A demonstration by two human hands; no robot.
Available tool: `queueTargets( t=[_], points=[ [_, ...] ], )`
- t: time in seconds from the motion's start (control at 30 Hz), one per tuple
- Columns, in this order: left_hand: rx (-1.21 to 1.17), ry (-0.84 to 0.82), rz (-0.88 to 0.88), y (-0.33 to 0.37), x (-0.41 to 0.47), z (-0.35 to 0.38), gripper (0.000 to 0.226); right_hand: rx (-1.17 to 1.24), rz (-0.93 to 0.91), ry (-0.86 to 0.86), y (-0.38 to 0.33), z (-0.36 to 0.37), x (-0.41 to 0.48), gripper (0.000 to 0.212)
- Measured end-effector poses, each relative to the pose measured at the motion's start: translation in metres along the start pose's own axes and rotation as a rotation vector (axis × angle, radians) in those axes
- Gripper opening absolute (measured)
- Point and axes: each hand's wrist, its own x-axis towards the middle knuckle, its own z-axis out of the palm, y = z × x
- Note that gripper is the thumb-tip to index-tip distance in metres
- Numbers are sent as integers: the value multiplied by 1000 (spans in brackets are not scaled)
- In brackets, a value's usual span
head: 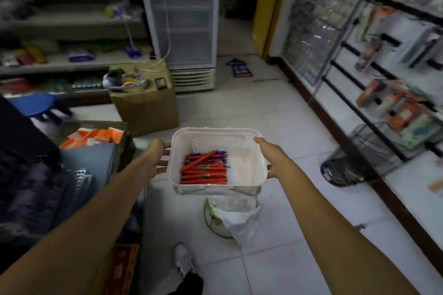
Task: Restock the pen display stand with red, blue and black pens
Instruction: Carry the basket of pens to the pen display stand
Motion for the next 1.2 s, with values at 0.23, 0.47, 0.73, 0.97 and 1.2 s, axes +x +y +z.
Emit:
queueTargets(
  t=[0.23,0.47,0.73,0.97,1.2],
  points=[
    [-163,72,-60,46,76,-63,37,-82,9,-96,-83,101,81,57],
    [-242,187,-105,84,125,-125,32,-183,-32,-186,-152,195,126,49],
    [-358,305,-140,100,155,-192,46,-387,6,-411,-221,281,147,39],
    [-540,461,-191,95,181,-234,57,-634,47,-666,-270,379,214,60],
    [-761,763,-257,111,217,-225,40,-899,-21,-893,-297,494,327,86]
  ],
)
